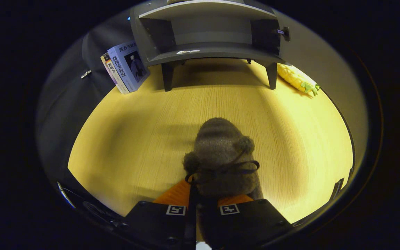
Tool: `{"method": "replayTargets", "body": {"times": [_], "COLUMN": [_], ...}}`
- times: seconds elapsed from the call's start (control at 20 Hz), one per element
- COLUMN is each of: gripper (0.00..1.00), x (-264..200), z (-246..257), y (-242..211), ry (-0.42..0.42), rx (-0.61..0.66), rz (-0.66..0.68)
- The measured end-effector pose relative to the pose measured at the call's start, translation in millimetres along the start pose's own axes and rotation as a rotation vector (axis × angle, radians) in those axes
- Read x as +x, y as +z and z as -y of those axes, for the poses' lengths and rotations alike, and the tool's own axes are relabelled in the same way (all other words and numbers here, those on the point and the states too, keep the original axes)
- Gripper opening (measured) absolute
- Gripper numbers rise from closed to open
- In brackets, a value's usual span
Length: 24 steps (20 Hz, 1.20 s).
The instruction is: Open the shoe cabinet door, grab the shoes and put them into the shoe cabinet, then close the shoe cabinet door.
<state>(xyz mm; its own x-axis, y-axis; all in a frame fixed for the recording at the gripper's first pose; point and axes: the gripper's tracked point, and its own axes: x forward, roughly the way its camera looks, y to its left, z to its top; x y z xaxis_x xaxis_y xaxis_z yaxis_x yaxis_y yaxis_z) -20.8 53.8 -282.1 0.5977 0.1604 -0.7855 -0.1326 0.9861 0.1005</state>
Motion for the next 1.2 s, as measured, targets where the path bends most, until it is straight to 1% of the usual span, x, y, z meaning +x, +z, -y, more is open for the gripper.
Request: {"method": "replayTargets", "body": {"times": [0.25, 0.45, 0.6, 0.65, 0.95, 1.05, 1.2], "gripper": [0.2, 0.19, 0.18, 0.05, 0.05, 0.05, 0.05], "x": [16, 19, 28, 22, 19, 10, -17], "z": [7, 8, 9, 11, 13, 14, 16], "y": [15, 21, 21, 22, 23, 37, 77], "ry": [-0.041, -0.047, -0.05, -0.052, -0.055, -0.056, -0.076], "rx": [-0.061, -0.052, -0.062, -0.071, -0.064, -0.059, -0.081], "rz": [0.112, 0.199, 0.201, 0.201, 0.186, 0.213, 0.277]}}
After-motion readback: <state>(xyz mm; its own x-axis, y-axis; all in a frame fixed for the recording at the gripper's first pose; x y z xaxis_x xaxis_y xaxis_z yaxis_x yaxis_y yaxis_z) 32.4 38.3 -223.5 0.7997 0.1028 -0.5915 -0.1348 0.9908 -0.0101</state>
